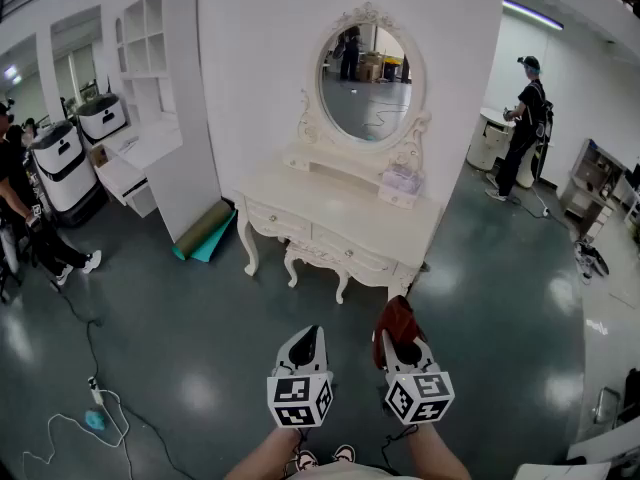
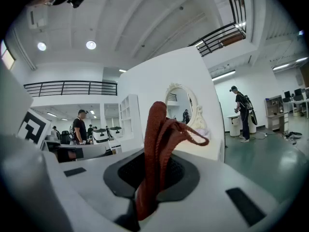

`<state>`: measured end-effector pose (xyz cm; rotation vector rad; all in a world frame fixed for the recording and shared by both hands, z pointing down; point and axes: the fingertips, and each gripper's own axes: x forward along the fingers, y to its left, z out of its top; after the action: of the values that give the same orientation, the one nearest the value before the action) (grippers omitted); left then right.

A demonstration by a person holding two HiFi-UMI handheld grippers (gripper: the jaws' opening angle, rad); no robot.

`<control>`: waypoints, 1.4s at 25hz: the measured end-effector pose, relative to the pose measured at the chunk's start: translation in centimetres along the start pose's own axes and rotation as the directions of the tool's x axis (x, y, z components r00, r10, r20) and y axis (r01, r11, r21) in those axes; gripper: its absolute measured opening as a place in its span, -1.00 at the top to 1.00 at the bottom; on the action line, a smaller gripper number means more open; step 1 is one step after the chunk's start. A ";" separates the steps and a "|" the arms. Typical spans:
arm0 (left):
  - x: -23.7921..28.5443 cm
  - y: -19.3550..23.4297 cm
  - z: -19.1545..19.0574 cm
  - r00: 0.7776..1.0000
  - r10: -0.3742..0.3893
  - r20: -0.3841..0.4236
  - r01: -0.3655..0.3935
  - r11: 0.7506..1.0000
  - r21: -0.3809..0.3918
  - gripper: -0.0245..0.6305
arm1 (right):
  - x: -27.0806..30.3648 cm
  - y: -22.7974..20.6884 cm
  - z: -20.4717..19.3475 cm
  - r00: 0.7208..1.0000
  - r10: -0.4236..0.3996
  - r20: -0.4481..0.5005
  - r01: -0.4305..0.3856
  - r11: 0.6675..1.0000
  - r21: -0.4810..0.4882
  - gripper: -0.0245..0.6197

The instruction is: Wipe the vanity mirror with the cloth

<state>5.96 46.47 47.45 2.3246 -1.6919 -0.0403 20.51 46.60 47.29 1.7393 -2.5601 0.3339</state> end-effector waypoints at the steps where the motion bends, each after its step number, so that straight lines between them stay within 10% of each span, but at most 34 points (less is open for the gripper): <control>1: 0.0 0.1 -0.1 1.000 0.002 -0.001 -0.002 1.000 -0.003 0.89 | -0.1 0.1 -0.1 1.000 0.000 -0.002 0.000 1.000 0.000 0.73; 35: 1.2 11.8 0.5 0.998 0.065 -0.002 -0.065 0.998 0.022 0.89 | 6.8 2.1 -3.9 0.996 -0.063 -0.068 0.070 0.991 0.116 0.72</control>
<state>-4.73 41.93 49.85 2.2823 -1.7741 -0.0069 15.65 41.82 51.76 1.8150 -2.4783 0.5405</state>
